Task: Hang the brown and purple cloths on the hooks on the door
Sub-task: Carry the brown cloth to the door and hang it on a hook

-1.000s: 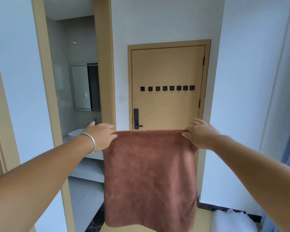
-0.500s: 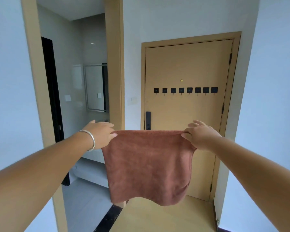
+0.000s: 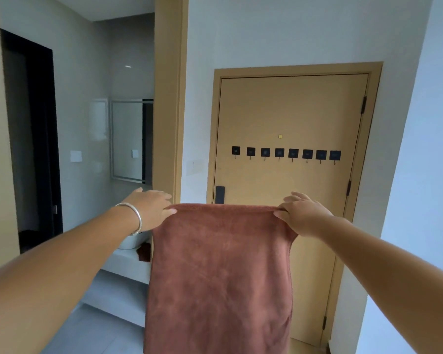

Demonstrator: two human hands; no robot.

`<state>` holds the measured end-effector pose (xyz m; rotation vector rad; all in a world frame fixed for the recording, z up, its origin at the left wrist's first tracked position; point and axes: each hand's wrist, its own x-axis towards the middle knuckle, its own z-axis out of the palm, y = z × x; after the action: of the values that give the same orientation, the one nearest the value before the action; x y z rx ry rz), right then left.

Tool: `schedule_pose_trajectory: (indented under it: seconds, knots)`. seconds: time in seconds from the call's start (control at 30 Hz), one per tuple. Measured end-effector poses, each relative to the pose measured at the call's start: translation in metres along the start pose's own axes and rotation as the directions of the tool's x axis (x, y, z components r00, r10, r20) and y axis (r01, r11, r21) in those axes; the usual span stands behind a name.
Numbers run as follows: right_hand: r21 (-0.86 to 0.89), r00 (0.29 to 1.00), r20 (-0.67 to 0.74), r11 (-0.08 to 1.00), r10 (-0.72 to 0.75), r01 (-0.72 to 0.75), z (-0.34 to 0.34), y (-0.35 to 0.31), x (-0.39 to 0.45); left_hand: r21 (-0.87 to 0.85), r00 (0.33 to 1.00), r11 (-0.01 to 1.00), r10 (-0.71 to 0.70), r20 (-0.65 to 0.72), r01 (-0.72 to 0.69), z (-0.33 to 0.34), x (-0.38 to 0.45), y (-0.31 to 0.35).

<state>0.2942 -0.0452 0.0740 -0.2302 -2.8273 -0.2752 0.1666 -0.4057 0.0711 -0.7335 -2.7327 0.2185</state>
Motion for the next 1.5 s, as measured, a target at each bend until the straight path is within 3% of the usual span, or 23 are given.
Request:
schedule_pose_trajectory:
  seconds: [0.43,1.13,1.5]
  knots:
    - [0.007,1.0,0.021,1.0,0.023,-0.023,0.057,-0.003,0.152,-0.056,1.0,0.998,0.03,0.002,-0.029,0.066,0.165,-0.045]
    - [0.124,0.999,-0.042,0.992,-0.001,0.006,0.175,0.141,0.462,0.051,0.998,0.999,0.004,-0.065,-0.001,0.136,0.508,-0.015]
    - [0.043,0.999,0.013,0.998,0.048,-0.048,0.231,0.15,0.578,0.07,0.998,0.996,0.058,-0.036,-0.056,0.186,0.646,-0.034]
